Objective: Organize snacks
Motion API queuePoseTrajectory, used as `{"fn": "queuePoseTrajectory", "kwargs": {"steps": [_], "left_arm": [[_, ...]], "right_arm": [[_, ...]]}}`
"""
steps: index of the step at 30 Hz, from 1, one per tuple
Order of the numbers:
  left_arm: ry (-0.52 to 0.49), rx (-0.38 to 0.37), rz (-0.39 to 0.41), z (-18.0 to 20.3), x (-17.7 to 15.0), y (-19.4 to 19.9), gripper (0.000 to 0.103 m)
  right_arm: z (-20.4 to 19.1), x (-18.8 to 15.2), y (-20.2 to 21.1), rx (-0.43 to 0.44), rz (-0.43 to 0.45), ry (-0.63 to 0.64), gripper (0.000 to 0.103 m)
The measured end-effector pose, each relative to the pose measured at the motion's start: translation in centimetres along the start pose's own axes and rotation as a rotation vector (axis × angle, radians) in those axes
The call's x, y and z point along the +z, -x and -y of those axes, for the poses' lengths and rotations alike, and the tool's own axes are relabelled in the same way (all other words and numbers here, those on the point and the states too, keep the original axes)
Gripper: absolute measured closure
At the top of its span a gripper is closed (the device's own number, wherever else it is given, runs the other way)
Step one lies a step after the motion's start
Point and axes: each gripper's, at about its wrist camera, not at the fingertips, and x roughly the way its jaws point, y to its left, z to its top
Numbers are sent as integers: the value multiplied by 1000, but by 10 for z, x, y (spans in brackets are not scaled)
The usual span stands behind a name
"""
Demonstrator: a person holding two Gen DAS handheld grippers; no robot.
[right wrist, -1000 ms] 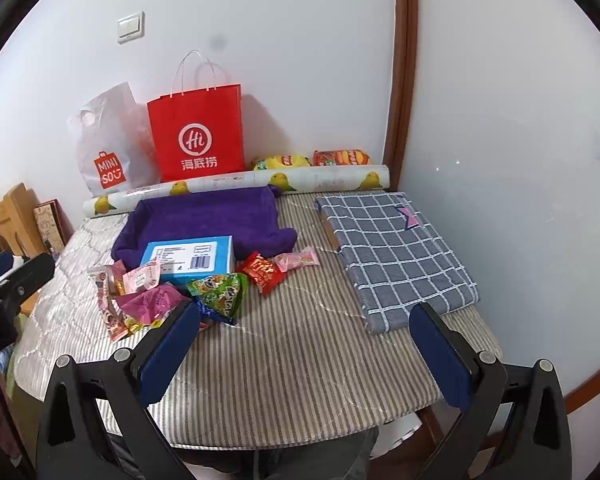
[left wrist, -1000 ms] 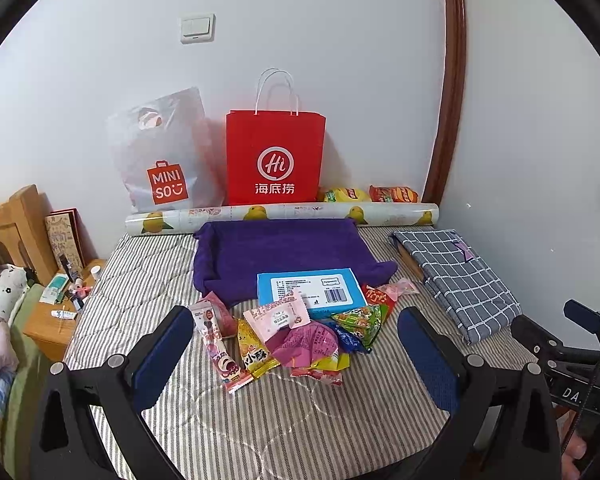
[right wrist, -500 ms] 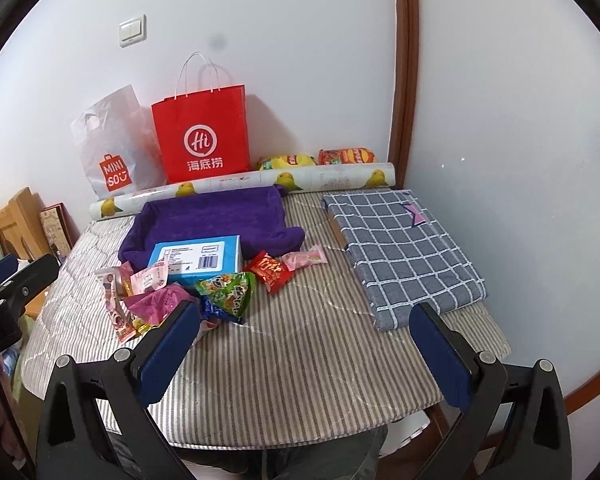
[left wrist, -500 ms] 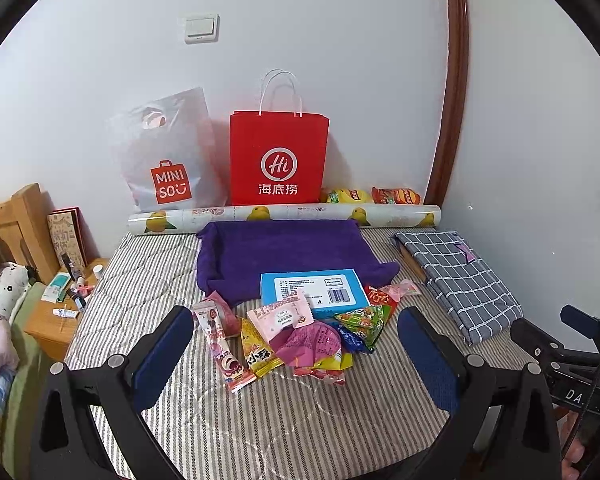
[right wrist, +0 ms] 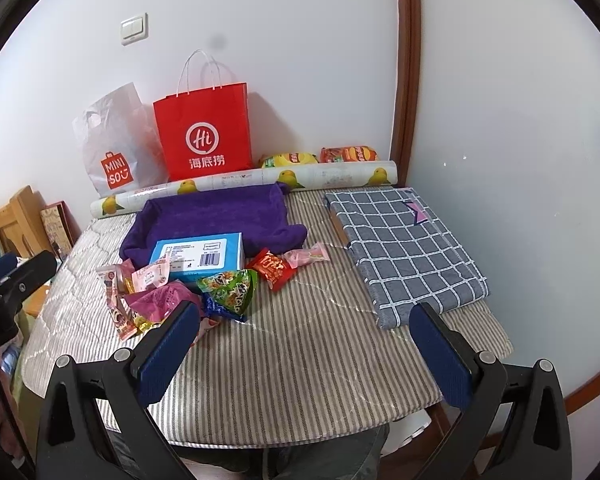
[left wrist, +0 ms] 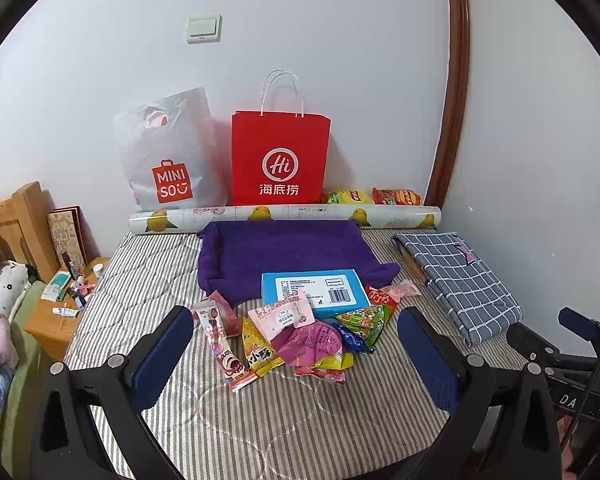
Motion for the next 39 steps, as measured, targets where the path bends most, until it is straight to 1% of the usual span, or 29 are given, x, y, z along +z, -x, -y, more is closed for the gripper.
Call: {"fn": "queuePoseTrajectory", "kwargs": {"steps": [12,22,28,33,39], "left_arm": [[2,-3,1,-2,0,1,0],[4,-4,3,-2,-1,2,0],[8,-5,-5,-3,-2,1,0],[21,-6,-23,-8,-1,-8,0],[15,-13,-35,-14,1,-27,0]], "right_arm": [[-8,-1,5,31,8,19,0],[-14,-3,2,30,-6,29,0],[-15,-3,6,57,10,15,0],[-14,0,8,104,34,-3,0],[-13,3,-4,115,35,-6,0]]}}
